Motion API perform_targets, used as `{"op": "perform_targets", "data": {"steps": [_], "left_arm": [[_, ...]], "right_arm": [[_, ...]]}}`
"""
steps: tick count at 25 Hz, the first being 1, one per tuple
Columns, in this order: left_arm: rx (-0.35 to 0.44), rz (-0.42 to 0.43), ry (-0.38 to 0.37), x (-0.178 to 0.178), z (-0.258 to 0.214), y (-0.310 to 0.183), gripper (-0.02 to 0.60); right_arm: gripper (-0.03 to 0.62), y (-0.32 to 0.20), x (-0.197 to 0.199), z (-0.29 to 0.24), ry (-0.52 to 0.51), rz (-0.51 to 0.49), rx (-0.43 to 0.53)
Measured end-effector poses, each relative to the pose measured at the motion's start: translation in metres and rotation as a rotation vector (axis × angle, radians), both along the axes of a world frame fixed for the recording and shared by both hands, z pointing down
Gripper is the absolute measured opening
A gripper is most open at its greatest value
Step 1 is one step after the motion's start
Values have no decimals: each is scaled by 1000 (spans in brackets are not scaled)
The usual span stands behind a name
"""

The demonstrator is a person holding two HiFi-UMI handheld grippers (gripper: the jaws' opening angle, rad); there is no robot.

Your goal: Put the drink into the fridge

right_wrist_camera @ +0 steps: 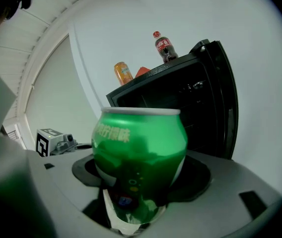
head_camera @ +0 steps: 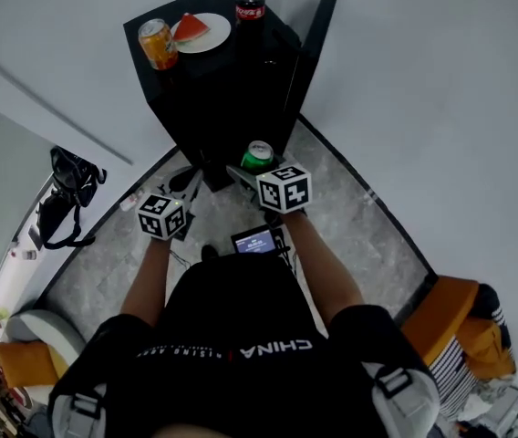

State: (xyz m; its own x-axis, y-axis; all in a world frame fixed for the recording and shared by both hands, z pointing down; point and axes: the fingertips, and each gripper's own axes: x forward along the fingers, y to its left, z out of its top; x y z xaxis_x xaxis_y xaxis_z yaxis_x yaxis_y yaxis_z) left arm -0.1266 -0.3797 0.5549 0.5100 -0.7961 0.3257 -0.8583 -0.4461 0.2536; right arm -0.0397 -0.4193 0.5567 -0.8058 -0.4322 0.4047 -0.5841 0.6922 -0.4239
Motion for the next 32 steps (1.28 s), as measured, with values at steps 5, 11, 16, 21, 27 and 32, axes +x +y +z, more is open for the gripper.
{"op": "perform_targets", "data": {"steps": [5,11,16,21,27,32], "left_arm": [[14,37,-13,-6,-7,-11,12],[-3,59,-15,-8,1,-11,12],[2,62,-17,-7,0,-17,12],[-9,52,-15,-4,4,-22,12],[-13,41,-7,-1,4,-35,12],[-16,11,-18,2,7,-59,12]], "right_arm": [[344,-8,-8,-10,-4,24,11],[344,-9,-8,-2,3,44,-4],[344,-16,-6,-1,4,51,-5],[344,-23,-7,1,11,38,-8],[344,-34,-12,4,21,-4,-10],[344,-60,-15,12,31,-14,-19]]}}
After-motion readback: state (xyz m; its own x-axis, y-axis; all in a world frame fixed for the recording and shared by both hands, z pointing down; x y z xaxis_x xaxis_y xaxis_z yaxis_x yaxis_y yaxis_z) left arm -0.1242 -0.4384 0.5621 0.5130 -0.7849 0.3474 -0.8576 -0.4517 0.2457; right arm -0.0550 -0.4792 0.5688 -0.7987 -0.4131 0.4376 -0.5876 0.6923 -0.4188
